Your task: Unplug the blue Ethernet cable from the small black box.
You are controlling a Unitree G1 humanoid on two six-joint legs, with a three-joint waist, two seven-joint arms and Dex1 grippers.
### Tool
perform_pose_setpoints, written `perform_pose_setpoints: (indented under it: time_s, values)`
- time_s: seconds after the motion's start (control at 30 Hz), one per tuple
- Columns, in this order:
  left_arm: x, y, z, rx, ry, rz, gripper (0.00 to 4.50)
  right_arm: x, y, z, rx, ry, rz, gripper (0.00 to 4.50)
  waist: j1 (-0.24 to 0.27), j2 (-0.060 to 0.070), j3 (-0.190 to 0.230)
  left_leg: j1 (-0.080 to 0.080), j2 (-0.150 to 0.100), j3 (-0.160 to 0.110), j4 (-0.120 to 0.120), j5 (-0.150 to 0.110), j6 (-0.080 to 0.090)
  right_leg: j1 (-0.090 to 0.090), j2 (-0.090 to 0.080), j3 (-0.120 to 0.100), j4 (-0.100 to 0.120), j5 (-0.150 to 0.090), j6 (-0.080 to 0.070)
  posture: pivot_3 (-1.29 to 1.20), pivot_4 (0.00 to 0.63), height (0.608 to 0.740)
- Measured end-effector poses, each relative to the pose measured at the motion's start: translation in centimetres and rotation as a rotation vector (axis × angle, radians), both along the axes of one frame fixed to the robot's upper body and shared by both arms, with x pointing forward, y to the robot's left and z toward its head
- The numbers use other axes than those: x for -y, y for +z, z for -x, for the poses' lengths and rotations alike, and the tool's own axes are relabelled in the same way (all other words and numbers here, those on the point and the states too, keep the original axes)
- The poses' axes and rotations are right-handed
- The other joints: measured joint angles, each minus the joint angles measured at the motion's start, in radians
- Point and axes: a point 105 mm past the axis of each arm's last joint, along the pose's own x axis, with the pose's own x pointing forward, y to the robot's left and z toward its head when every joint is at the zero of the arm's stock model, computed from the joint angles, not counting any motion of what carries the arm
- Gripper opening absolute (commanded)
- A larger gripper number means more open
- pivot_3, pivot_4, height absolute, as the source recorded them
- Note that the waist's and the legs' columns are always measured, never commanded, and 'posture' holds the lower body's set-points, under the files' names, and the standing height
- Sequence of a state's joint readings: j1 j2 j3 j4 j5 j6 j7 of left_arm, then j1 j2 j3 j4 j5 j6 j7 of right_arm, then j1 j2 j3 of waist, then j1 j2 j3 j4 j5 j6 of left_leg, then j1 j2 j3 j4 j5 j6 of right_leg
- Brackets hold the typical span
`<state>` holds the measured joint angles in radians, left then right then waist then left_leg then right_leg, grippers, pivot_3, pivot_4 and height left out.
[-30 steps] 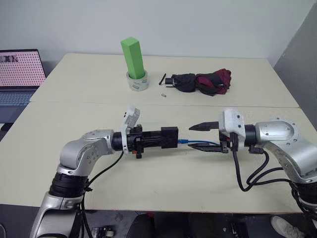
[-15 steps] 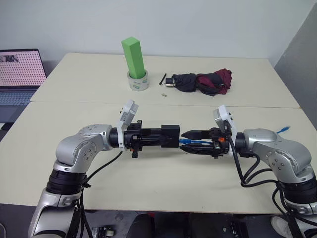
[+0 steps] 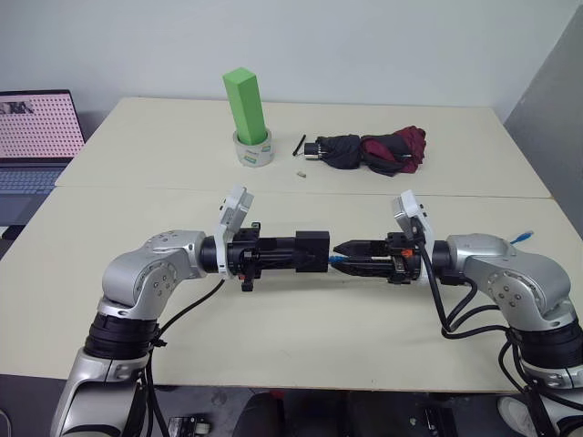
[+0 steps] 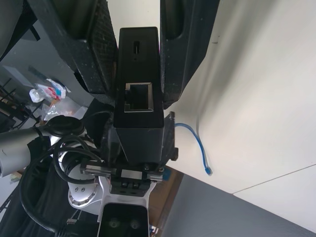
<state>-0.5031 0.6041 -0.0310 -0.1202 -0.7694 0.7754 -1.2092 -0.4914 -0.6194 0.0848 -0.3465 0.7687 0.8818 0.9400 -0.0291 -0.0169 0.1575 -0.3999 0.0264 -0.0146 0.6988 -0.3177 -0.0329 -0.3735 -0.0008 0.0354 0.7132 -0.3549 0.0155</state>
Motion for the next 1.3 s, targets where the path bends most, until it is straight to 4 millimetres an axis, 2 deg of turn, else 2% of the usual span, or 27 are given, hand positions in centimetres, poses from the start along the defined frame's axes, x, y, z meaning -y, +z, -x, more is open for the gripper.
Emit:
perform_pose_setpoints:
  time_s: [0.1, 0.53, 0.6, 0.77, 1.0, 1.3]
  values:
    - [-0.04, -0.01, -0.03, 0.000, 0.003, -0.001, 0.79, -0.10, 0.02, 0.15, 0.002, 0.018, 0.003, 0.02, 0.000, 0.000, 0.000, 0.000, 0.000, 0.000, 0.000, 0.000, 0.000, 0.000, 0.000, 0.000, 0.000, 0.000, 0.000, 0.00, 0.150, 0.740]
    - [-0.07, 0.00, -0.04, 0.003, 0.004, -0.002, 0.79, -0.16, 0.16, -0.16, 0.025, 0.043, 0.025, 0.03, 0.000, 0.000, 0.000, 0.000, 0.000, 0.000, 0.000, 0.000, 0.000, 0.000, 0.000, 0.000, 0.000, 0.000, 0.000, 0.00, 0.150, 0.740]
    - [-0.07, 0.03, -0.05, 0.006, 0.004, -0.001, 0.79, -0.11, 0.17, -0.26, 0.021, 0.043, 0.023, 0.73, 0.000, 0.000, 0.000, 0.000, 0.000, 0.000, 0.000, 0.000, 0.000, 0.000, 0.000, 0.000, 0.000, 0.000, 0.000, 0.00, 0.150, 0.740]
    - [-0.05, 0.00, -0.01, 0.005, 0.001, 0.000, 0.79, 0.31, 0.21, -0.41, -0.013, 0.025, 0.007, 1.80, 0.000, 0.000, 0.000, 0.000, 0.000, 0.000, 0.000, 0.000, 0.000, 0.000, 0.000, 0.000, 0.000, 0.000, 0.000, 0.00, 0.150, 0.740]
    - [-0.05, 0.03, -0.01, 0.011, 0.002, 0.003, 0.79, 0.56, -0.35, -0.14, -0.068, 0.005, -0.010, 1.81, 0.000, 0.000, 0.000, 0.000, 0.000, 0.000, 0.000, 0.000, 0.000, 0.000, 0.000, 0.000, 0.000, 0.000, 0.000, 0.00, 0.150, 0.740]
    - [-0.04, 0.04, -0.01, 0.012, 0.001, 0.004, 0.79, -0.04, -0.33, -0.01, -0.065, 0.004, -0.026, 1.81, 0.000, 0.000, 0.000, 0.000, 0.000, 0.000, 0.000, 0.000, 0.000, 0.000, 0.000, 0.000, 0.000, 0.000, 0.000, 0.00, 0.150, 0.740]
